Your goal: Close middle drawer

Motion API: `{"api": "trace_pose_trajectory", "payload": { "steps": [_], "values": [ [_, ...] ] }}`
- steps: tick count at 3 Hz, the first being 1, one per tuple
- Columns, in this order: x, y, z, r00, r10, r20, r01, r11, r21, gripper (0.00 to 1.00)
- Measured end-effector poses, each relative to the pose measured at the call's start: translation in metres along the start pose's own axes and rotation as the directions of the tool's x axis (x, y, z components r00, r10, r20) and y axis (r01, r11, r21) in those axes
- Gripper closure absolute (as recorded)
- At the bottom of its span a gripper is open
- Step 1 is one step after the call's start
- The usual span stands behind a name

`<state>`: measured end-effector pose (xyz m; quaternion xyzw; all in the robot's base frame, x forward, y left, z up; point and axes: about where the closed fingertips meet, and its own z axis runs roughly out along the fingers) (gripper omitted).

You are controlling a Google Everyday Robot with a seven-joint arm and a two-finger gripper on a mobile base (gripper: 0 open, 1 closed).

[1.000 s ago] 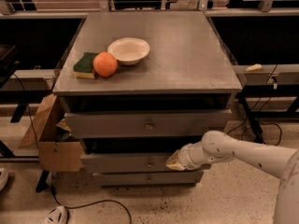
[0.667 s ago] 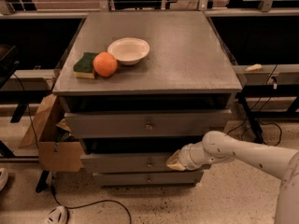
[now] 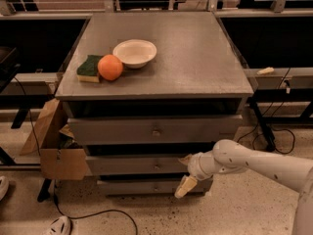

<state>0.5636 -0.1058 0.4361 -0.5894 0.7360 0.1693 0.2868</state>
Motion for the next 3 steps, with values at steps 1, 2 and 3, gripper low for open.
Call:
{"api": "trace_pose_trajectory", "payload": {
  "steps": [1,2,3],
  "values": [
    [0.001,-0.001,0.0,1.0,0.002,-0.002,-0.002,1.0,0.001,0.0],
    [0.011,0.005,-0.004,1.0,0.03,-0.007,-0.03,0.9993,-0.022,0.0],
    [0.033,0.017,-0.01,0.997,0.079,-0.009,-0.08,0.9941,-0.074,0.0]
  ]
}}
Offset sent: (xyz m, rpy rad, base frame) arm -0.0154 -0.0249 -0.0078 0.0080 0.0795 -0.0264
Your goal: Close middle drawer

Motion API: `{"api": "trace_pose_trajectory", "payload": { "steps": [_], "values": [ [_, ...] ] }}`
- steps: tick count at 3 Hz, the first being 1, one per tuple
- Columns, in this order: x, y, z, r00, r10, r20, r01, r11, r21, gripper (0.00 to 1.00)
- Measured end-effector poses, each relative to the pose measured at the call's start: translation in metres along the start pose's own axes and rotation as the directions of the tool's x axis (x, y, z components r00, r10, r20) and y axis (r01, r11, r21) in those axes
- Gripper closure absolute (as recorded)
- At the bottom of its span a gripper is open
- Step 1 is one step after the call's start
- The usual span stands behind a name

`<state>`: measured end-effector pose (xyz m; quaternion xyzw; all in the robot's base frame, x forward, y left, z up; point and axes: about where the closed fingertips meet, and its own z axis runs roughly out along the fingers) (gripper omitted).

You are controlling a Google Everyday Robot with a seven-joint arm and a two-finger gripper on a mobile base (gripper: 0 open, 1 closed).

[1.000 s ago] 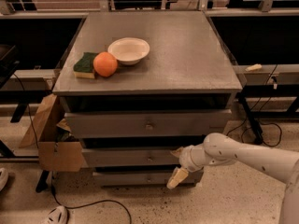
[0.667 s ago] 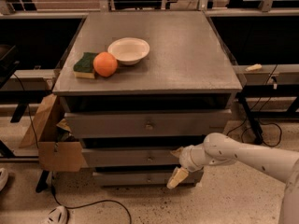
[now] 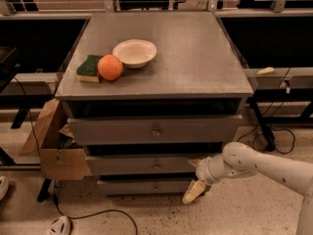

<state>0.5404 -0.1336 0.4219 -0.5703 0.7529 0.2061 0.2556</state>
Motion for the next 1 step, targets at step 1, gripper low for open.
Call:
{"api": "trace_pose_trajectory", "payload": {
  "steps": [1],
  "values": [
    [0.0185,0.0143,-0.0077,1.0,0.018,0.008,-0.018,0.9979,-0.063,0.0]
  ]
}}
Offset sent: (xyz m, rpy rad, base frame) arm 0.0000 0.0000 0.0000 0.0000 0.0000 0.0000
